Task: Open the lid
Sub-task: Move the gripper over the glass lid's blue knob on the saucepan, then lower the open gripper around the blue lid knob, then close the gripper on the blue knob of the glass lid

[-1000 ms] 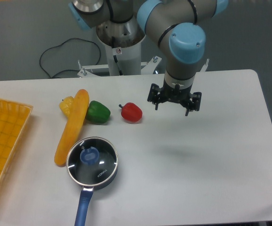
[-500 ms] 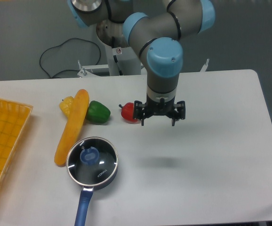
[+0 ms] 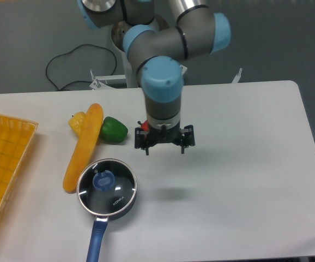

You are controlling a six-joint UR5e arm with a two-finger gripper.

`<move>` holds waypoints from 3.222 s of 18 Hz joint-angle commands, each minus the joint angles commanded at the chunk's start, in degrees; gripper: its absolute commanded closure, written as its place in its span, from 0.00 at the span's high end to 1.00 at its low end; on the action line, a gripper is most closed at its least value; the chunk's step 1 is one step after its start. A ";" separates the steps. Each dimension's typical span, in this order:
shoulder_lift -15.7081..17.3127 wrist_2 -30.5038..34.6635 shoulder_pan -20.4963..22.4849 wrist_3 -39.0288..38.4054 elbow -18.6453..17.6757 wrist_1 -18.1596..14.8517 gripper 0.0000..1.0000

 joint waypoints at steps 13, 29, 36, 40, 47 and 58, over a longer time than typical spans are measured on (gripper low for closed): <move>-0.96 -4.31 -4.13 -13.70 0.09 1.66 1.00; -4.21 -4.22 -8.87 -22.32 1.75 10.81 1.00; -5.53 -4.14 -11.16 -22.68 2.29 10.37 1.00; -5.80 -4.05 -11.69 -22.77 2.29 10.02 1.00; -5.80 -3.87 -11.69 -22.77 2.46 9.05 1.00; -6.77 -3.52 -11.69 -22.68 1.93 9.14 1.00</move>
